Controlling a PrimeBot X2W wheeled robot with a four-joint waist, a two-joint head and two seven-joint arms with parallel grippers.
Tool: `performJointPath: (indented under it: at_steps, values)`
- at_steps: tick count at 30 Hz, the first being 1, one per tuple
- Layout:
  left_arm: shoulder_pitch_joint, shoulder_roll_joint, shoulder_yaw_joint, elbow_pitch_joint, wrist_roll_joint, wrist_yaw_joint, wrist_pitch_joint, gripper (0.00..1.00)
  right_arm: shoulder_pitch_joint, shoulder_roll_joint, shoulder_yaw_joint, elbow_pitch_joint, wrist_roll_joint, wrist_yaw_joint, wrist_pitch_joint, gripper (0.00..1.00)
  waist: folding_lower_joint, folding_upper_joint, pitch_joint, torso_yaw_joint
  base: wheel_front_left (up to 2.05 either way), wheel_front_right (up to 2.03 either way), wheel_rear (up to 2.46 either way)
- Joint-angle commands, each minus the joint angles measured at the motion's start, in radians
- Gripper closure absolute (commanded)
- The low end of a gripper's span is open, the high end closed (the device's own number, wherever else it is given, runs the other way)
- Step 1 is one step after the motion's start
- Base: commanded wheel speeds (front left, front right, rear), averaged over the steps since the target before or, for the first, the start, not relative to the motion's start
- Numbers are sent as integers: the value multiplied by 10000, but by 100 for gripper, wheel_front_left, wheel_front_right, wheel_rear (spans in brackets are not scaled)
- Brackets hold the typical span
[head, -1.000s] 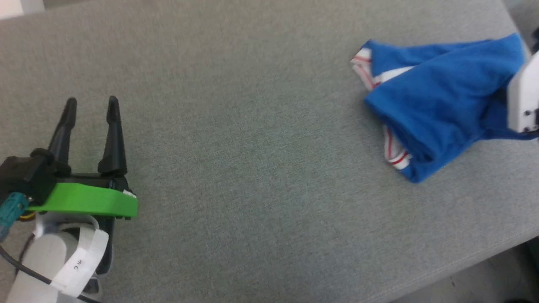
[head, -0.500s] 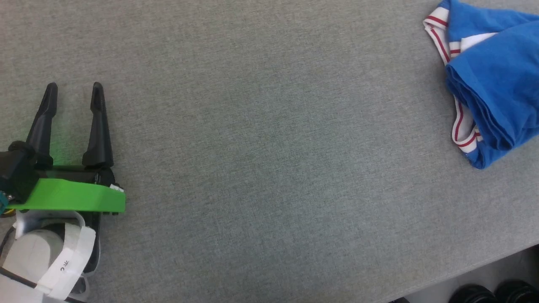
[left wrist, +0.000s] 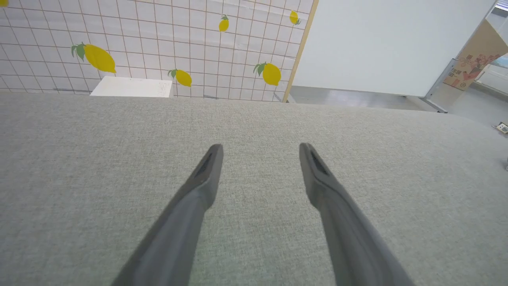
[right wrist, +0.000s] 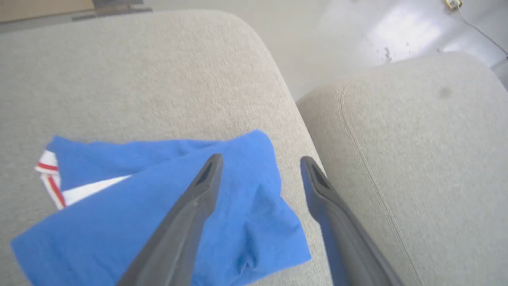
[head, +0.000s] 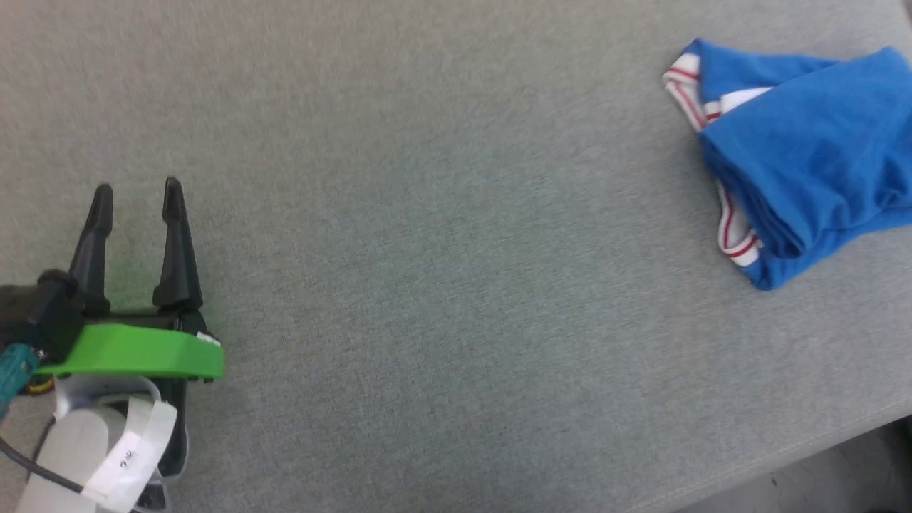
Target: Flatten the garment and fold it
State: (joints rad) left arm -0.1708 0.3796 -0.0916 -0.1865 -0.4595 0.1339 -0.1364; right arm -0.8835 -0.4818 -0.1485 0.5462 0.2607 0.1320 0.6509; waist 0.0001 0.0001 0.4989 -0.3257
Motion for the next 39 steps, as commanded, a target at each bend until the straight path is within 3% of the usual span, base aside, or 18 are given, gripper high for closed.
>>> performJointPath:
  at_steps: [1, 8, 18, 32, 39]
  values:
    - [155, -67, 38, 129, -77, 3, -172, 0, -226, 99, 263, -287, 98, -13, -391, 0, -1, -1, -800, -161, 0, 0, 0]
    - [492, -437, 139, 639, -317, 34, -707, 0, -98, 640, 942, -900, 951, -13, -2688, 0, -1, -1, -1984, -73, 0, 0, 0]
    - [1159, -976, 399, 1034, -512, 59, -1128, 0, 1036, 2157, 1152, -1418, 1430, -13, -5993, 0, -1, -1, -3399, 709, 0, 0, 0]
    - [1616, -1521, 622, 1484, -444, -135, -1242, 0, 3958, 3758, 856, -2619, 841, -13, -8070, 0, -1, -1, -4479, 2320, 0, 0, 0]
    - [1806, -1619, 650, 1768, -309, -249, -1249, 0, 5467, 4207, 705, -2912, 507, -13, -8681, 0, -1, -1, -4896, 2875, 0, 0, 0]
